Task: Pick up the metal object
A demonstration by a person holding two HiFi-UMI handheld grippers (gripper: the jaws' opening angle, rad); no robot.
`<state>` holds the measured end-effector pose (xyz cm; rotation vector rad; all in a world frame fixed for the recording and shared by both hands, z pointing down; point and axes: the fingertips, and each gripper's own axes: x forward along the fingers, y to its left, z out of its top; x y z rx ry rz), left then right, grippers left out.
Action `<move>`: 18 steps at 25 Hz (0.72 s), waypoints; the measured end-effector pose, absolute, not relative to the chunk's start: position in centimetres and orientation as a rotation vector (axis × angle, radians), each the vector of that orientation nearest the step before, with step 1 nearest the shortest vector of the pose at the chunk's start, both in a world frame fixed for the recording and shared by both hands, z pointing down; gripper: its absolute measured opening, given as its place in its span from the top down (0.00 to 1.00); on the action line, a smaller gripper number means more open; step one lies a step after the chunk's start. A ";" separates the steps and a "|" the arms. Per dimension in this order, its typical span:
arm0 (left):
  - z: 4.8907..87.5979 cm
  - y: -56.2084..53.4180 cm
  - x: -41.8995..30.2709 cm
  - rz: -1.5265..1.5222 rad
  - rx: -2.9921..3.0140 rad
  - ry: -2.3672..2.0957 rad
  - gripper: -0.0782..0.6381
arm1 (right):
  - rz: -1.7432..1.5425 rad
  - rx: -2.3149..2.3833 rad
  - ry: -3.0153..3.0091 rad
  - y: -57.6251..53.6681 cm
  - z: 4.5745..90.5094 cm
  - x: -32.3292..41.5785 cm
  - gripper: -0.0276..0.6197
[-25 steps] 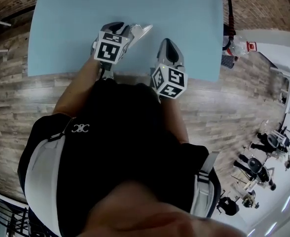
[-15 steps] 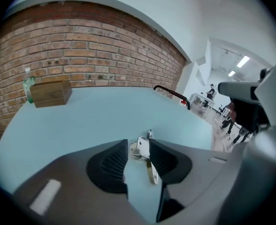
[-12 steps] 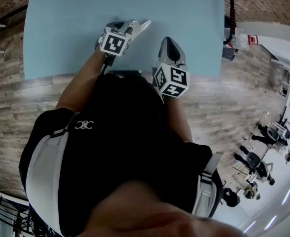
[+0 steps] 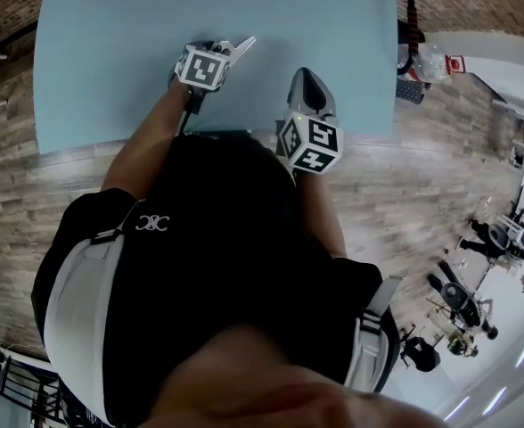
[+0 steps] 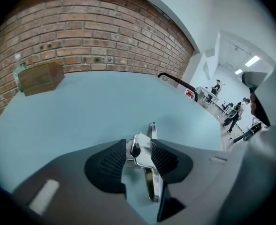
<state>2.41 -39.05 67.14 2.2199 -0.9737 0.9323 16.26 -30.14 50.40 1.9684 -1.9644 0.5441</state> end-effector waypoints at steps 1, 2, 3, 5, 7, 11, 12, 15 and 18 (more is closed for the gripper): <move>67.6 -39.1 2.5 0.941 2.211 -0.967 0.67 | 0.550 1.971 -1.960 -30.0 50.6 16.5 0.94; 68.1 -39.1 2.5 0.955 2.202 -0.958 0.67 | 0.554 1.972 -1.957 -30.0 50.7 16.7 0.94; 68.5 -39.1 2.6 0.971 2.195 -0.948 0.67 | 0.557 1.971 -1.955 -30.0 50.9 16.9 0.94; 69.2 -38.9 2.8 0.989 2.180 -0.927 0.69 | 0.557 1.972 -1.957 -30.3 50.9 17.4 0.94; 69.9 -38.7 2.9 0.987 2.151 -0.916 0.72 | 0.549 1.974 -1.964 -30.7 50.7 17.9 0.94; 69.9 -38.7 3.5 0.943 2.111 -0.904 0.73 | 0.537 1.971 -1.980 -31.5 50.3 18.7 0.94; 69.8 -38.7 3.5 0.913 2.091 -0.901 0.74 | 0.536 1.966 -1.985 -31.6 50.3 18.6 0.94; 69.5 -38.5 3.6 0.811 2.035 -0.883 0.78 | 0.530 1.945 -2.007 -32.1 50.2 18.5 0.94; 68.5 -38.2 4.5 0.718 2.027 -0.827 0.84 | 0.527 1.922 -2.036 -32.6 50.2 18.5 0.94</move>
